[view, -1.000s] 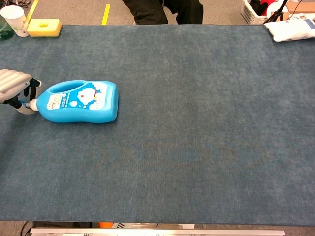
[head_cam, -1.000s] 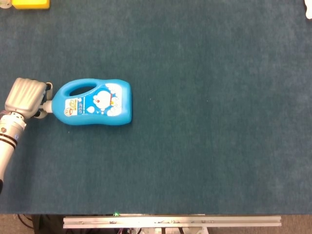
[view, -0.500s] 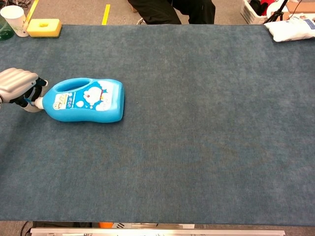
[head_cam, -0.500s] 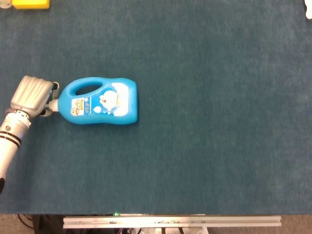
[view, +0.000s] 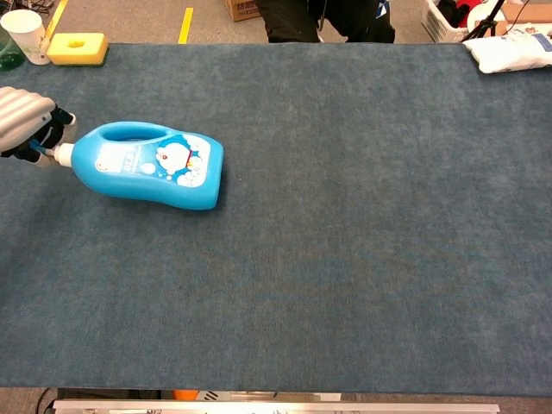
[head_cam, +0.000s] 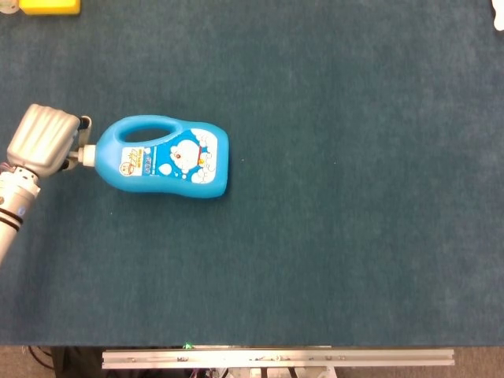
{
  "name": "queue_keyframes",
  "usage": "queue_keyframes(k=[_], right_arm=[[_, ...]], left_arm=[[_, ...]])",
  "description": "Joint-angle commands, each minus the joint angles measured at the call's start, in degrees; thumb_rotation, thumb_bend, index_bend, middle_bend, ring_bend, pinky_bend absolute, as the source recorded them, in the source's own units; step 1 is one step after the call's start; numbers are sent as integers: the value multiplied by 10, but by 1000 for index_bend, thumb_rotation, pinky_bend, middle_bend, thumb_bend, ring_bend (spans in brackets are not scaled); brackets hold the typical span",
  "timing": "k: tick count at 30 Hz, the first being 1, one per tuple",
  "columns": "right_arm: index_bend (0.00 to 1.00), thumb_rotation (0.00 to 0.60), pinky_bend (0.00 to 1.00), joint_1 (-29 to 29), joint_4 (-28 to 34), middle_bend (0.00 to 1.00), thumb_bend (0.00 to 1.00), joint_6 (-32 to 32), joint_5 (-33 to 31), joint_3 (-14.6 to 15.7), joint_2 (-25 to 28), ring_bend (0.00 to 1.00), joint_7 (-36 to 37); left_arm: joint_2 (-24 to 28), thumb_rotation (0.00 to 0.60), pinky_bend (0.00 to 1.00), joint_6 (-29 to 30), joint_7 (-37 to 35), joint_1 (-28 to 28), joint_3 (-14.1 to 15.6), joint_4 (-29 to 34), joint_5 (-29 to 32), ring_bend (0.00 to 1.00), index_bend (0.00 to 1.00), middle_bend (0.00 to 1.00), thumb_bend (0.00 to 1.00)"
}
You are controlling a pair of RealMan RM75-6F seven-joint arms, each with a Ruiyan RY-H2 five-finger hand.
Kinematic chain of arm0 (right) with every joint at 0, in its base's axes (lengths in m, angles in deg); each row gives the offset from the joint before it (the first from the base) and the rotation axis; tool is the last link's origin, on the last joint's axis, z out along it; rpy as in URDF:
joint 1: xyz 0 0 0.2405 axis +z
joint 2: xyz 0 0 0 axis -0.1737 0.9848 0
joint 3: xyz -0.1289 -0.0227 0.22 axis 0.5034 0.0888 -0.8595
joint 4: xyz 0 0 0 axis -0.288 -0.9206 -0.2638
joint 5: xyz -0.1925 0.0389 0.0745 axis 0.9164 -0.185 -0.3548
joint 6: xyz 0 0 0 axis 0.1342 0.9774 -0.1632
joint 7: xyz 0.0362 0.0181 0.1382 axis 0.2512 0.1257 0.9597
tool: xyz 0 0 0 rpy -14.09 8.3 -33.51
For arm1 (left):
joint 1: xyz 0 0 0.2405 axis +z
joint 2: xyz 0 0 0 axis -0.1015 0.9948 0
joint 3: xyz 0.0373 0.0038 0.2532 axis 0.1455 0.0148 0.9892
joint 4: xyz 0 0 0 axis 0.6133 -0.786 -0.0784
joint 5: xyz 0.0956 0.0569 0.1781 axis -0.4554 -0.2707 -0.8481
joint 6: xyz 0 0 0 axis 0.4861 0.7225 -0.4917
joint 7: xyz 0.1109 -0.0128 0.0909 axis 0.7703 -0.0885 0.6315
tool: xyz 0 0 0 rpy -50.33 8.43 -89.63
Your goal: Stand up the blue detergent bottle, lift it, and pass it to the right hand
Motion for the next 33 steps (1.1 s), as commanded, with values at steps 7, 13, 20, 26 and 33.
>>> queue_keyframes(k=[7, 13, 20, 26, 33], right_arm=[[202, 600, 221, 15, 5, 289, 266, -16, 5, -4, -4, 157, -7], [202, 600, 221, 23, 5, 289, 266, -26, 3, -5, -8, 157, -9], [202, 600, 223, 54, 16, 289, 266, -75, 5, -9, -2, 157, -14], [202, 600, 223, 95, 36, 290, 266, -137, -2, -17, 9, 157, -9], [202, 600, 223, 143, 60, 293, 266, -207, -11, -28, 19, 158, 18]], left_arm=[[46, 600, 781, 84, -17, 6, 13, 23, -67, 683, 664, 788, 440], [61, 600, 780, 133, -26, 7, 15, 29, -102, 682, 665, 788, 443], [86, 600, 780, 172, -17, 6, 6, 55, -120, 679, 665, 788, 442], [98, 600, 780, 195, -3, 2, -5, 82, -130, 679, 665, 788, 441], [103, 600, 780, 208, 5, -7, -15, 104, -141, 679, 671, 794, 442]])
